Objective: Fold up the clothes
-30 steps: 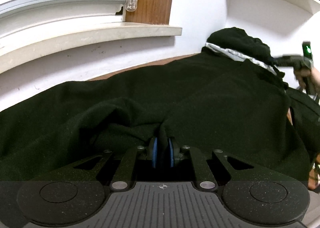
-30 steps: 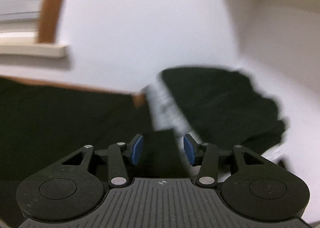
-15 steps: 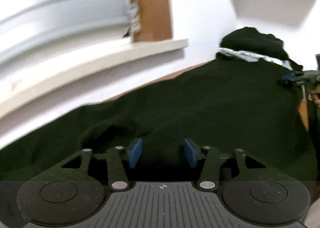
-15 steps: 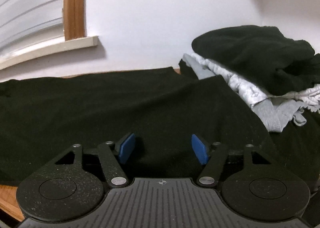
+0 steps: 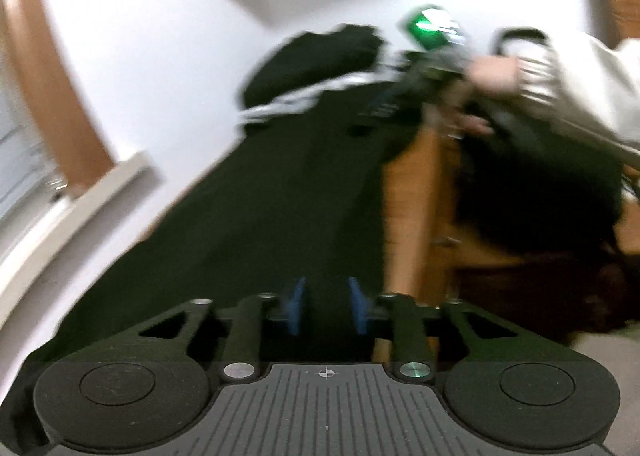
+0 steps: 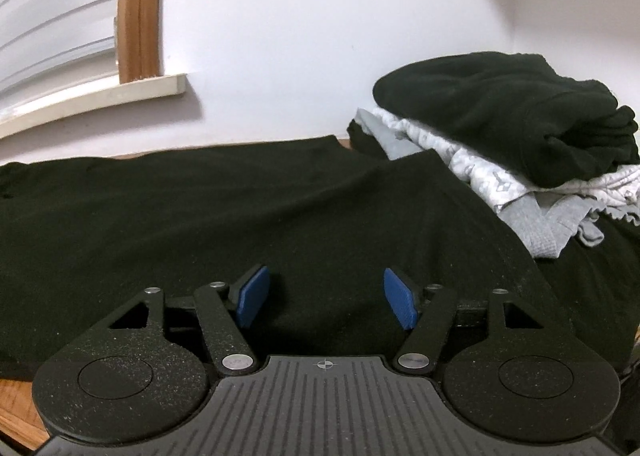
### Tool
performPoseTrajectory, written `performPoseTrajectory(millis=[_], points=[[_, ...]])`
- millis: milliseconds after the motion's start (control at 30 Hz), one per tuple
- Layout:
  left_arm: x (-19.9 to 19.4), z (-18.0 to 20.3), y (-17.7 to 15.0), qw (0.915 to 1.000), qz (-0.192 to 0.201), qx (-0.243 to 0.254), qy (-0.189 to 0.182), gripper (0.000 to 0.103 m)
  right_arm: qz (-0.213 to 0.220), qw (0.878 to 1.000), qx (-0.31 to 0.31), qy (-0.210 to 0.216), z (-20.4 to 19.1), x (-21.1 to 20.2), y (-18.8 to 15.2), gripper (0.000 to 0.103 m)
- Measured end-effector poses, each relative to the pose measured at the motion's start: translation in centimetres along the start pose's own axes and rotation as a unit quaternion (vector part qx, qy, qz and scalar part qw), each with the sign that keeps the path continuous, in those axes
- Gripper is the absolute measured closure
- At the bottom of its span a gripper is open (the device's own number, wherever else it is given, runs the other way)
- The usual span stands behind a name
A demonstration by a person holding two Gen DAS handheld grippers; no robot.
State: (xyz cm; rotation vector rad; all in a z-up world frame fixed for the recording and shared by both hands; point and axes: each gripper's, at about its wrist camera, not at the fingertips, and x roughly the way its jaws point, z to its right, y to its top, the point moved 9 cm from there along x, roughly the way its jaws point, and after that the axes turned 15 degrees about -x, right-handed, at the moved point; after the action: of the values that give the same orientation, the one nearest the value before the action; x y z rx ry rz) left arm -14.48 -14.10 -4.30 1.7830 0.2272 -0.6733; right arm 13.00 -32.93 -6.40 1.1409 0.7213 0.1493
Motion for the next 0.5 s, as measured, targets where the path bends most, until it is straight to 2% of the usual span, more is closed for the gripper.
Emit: performPoseTrajectory(millis=[100,200,267,333,500], points=[[-0.3,1.2,-0.3,0.9996,0.005,0.025,0.014,0.077,0.002,1.000,0.001,-0.001,0.0,-0.1,0.0,0.039],[0.0,1.2,-0.7,0.9995,-0.003,0.028,0.015,0.075,0.001,1.000,0.000,-0.001,-0.1,-0.1,0.0,0.039],[0.1,1.3,-0.8,0.9995,-0.004,0.029,0.013,0.070,0.000,1.000,0.001,0.000,-0.1,-0.1,0.0,0.039],[0.0,1.5,-0.9,0.9995,-0.003,0.030,0.010,0.060,-0.002,1.000,0.001,0.000,-0.1,-0.1,0.0,0.039],[0.1,1.9,-1.1,0.9994,-0.004,0.033,0.011,0.060,-0.002,1.000,0.001,0.000,-0.2,-0.1,0.0,0.039]])
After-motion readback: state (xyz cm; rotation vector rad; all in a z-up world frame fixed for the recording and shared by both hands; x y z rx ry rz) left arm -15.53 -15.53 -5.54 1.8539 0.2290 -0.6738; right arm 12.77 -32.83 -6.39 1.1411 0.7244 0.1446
